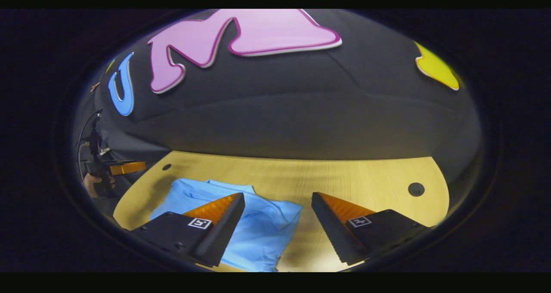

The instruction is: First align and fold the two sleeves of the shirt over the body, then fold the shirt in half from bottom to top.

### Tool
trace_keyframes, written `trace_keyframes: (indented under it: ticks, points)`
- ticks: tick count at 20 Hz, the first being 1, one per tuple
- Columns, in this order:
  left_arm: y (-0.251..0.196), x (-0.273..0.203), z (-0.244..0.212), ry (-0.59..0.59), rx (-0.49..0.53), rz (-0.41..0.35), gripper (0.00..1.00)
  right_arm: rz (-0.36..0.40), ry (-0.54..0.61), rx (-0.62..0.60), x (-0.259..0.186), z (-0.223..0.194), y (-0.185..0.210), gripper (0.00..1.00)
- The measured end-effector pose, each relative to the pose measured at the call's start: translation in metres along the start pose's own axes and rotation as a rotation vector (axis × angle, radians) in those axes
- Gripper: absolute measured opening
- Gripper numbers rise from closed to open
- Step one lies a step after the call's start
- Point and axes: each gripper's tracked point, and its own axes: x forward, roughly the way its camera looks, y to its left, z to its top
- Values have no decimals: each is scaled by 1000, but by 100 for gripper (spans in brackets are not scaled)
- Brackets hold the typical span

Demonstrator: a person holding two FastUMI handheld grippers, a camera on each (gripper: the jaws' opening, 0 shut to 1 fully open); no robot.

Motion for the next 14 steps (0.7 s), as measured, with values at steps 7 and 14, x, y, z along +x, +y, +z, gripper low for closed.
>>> trace_keyframes:
  ticks: [7, 14]
  points:
    - [-10, -174, -4, -184, 1, -19, 97, -63, -208, -63, -144, 50, 29, 98]
    - [-47, -360, -68, -268, -49, -122, 97, -76, -377, -64, -327, 14, 127, 98]
